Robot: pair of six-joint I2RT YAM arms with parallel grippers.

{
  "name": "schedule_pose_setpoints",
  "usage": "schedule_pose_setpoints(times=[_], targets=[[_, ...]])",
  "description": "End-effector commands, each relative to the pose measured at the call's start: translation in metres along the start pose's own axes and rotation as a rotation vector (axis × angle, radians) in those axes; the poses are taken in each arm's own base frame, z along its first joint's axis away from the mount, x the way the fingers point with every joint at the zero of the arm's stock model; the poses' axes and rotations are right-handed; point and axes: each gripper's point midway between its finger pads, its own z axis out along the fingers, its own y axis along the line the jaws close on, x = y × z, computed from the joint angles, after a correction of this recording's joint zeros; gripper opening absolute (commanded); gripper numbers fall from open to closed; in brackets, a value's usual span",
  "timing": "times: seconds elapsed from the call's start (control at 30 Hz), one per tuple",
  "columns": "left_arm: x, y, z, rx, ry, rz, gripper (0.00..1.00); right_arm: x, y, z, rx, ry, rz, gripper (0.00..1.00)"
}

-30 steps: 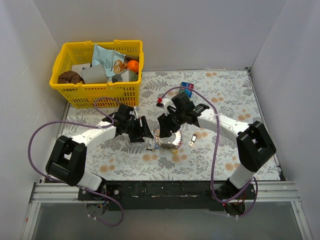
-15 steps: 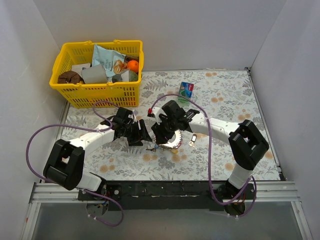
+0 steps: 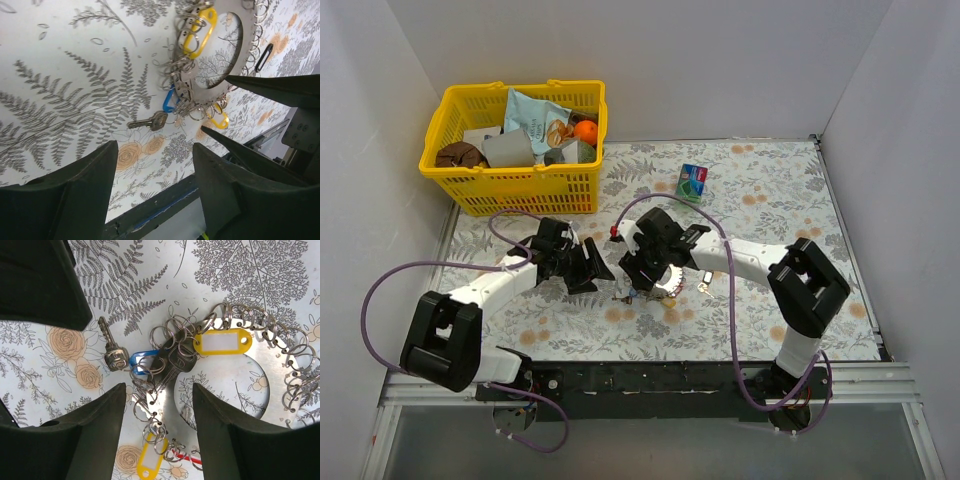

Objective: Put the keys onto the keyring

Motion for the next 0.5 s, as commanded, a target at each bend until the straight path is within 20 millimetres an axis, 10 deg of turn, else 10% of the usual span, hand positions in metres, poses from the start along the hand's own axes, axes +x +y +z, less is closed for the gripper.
schedule_pose_setpoints(times=[0.0, 0.47], targets=[[-0.002, 0.002, -0.011, 0.060, -0.008, -0.070, 0.61, -0.001, -0.003, 0.009, 0.023, -0.008, -0.046, 0.64], [-0.011, 0.010, -0.017, 0.096, -0.029, -0.131, 0.61, 0.011, -0.005, 0.020, 0.041, 0.023, -0.064, 0.56]])
